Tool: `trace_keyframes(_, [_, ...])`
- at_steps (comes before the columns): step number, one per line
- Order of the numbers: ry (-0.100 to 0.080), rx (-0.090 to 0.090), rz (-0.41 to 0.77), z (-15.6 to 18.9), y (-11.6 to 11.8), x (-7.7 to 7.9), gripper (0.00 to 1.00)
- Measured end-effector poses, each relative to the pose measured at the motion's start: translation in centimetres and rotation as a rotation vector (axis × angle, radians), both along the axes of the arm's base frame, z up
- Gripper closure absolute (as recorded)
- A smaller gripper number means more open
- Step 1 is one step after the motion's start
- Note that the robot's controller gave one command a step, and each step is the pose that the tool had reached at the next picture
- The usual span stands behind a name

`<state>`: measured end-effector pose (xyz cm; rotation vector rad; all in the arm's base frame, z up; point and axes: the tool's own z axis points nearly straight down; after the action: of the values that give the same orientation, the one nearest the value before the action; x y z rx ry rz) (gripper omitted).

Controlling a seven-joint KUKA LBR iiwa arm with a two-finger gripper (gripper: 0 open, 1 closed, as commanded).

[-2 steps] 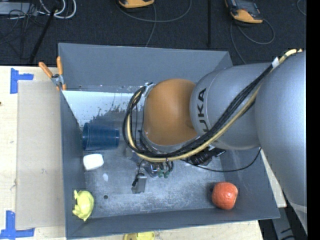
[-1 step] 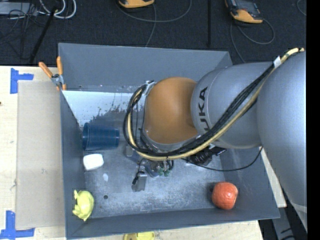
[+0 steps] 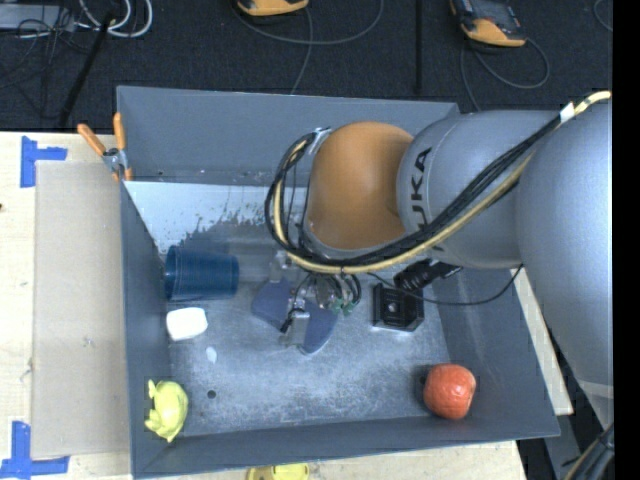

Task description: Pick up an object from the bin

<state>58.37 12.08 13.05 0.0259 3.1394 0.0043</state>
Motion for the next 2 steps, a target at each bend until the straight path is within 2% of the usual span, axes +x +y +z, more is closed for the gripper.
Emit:
trace_keyframes(1, [-0.002, -0.003, -0.058, 0.0, -2.6, 2.4, 0.00])
trace_keyframes(2, [0.002, -0.003, 0.031, -1.3, -3.5, 1.7, 0.00])
